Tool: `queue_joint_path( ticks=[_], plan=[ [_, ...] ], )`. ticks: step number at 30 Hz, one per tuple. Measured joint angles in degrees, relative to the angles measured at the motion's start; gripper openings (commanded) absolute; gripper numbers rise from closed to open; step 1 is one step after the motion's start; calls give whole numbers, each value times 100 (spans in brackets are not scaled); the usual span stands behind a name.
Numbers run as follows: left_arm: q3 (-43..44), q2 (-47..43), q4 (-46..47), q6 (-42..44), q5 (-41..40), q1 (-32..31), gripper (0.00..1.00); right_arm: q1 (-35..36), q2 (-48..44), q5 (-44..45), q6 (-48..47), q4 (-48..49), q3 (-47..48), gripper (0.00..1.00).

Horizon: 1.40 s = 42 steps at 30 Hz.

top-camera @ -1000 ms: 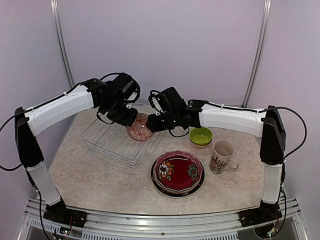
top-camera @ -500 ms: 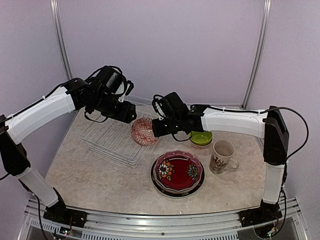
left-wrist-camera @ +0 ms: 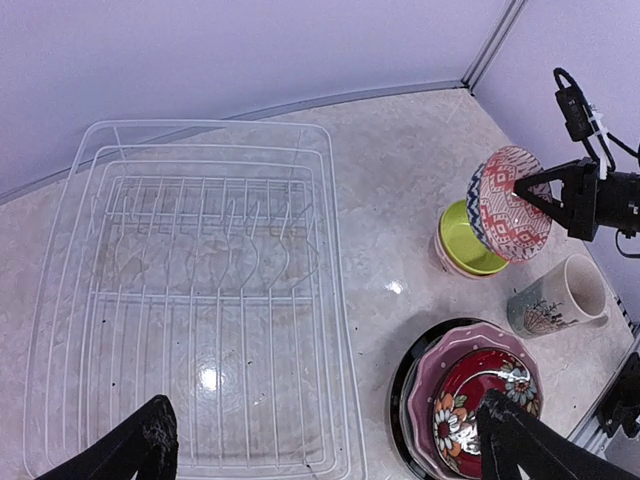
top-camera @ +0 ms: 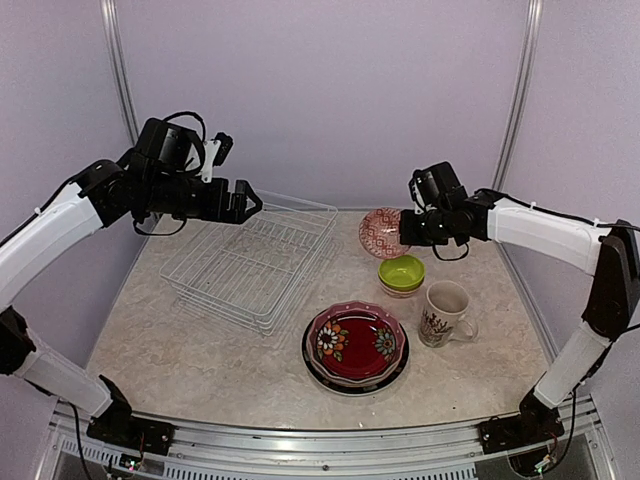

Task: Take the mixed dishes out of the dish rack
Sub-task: Place the bowl in the bowl, then reset both arms

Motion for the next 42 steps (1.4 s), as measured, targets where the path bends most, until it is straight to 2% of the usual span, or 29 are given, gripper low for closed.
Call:
queue_joint_path(
  ticks=[6,13,19,24,26,31,35,38,42],
  plan=[
    [-26,0,52,-39,243,114,99,-616,0,-205,-35,-529,-63,0],
    [-31,0,55,-79,343,125,99,-855,444,-308,-164,-848,-9,0],
    [-35,2,59,-120,407,125,99,-876,769,-407,-205,-925,50,8],
    [-87,0,105,-125,411,140,99,-885,846,-444,-247,-896,107,34],
    [-125,0,142,-133,396,157,99,-907,846,-446,-240,-879,127,50],
    [-358,-155,332,-155,350,317,99,-918,767,-396,-350,-887,140,80],
    [-660,-726,588,-140,197,470,99,-918,175,-240,-557,-1014,109,92],
    [-793,-1419,911,-90,-13,503,99,-918,-780,-24,-839,-1128,107,99],
    [-925,-2448,1580,133,-411,514,99,-920,-2271,216,-1362,-960,31,100]
  ],
)
